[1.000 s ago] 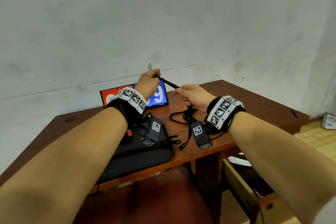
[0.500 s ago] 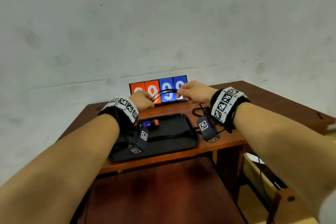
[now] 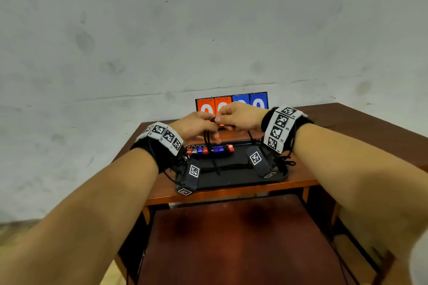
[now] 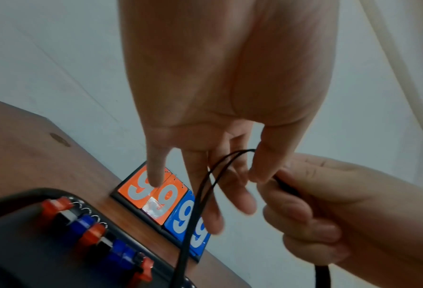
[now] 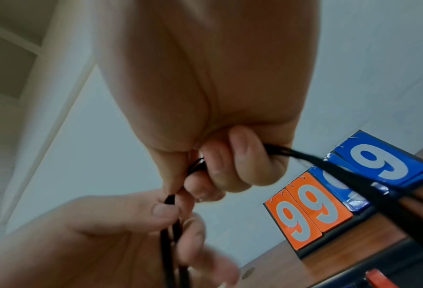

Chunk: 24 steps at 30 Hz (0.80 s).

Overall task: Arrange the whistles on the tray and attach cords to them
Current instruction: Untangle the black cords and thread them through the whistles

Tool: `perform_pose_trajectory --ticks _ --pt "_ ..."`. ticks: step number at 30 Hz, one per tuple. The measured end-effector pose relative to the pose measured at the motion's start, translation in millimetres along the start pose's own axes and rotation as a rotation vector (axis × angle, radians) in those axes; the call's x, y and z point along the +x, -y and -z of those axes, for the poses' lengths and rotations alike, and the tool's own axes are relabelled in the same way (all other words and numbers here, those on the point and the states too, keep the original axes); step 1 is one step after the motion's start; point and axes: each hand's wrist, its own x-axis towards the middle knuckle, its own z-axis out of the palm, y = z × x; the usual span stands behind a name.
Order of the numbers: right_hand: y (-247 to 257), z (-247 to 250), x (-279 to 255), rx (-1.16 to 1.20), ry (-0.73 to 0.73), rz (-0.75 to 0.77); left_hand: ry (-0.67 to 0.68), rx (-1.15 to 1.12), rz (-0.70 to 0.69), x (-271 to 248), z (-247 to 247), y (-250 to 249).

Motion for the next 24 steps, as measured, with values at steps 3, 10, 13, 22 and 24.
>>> perform_pose_trajectory --ticks 3,10,13,22,24 --pt "-3 -1 3 -0.025 -0.016 -0.011 -0.01 -0.041 0.005 -7 7 15" --pt "-40 10 -1 0.013 -0.059 -0.142 -0.077 0.094 0.027 -9 33 57" --pt "-60 16 -6 0.085 -0.078 -0.204 -0.149 0.156 0.076 -7 38 63" --pt "-113 32 -28 0.137 -0.128 -0.271 -0.12 0.046 0.161 3 46 96" --pt "-125 31 -31 0.17 -0.142 -0.272 -0.116 -0.072 0.191 5 46 103"
